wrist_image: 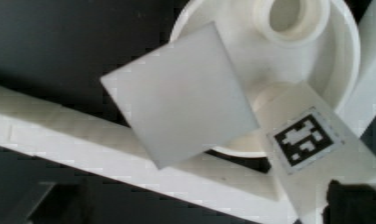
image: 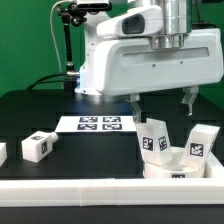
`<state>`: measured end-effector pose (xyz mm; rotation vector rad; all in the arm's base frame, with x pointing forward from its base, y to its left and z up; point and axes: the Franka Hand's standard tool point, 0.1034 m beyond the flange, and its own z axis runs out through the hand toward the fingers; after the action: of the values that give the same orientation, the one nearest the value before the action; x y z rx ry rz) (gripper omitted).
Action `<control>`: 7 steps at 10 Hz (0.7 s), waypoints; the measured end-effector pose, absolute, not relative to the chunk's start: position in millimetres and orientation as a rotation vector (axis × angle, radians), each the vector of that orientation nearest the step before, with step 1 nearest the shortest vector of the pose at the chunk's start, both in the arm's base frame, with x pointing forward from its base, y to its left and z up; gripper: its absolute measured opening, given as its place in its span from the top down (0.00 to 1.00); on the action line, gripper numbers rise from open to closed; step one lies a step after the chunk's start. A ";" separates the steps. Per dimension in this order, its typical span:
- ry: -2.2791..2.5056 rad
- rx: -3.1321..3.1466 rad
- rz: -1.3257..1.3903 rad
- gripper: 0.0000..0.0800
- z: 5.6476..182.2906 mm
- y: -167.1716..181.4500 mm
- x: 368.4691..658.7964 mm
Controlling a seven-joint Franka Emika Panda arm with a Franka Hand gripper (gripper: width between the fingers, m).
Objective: Assemble stool
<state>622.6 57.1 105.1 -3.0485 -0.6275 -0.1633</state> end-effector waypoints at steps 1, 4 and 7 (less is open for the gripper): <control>-0.747 -3.040 -0.156 0.19 104.9 52.9 622.7; -0.902 -3.026 -0.140 0.19 101.0 46.6 620.2; -0.908 -3.027 -0.141 0.19 91.6 49.5 612.1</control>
Offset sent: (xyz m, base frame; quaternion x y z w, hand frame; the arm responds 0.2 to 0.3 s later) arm -0.0093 0.0127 -0.0125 0.0361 0.0224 -0.0053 0.9991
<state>612.1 49.5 91.6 -3.0269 -0.9082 -0.1415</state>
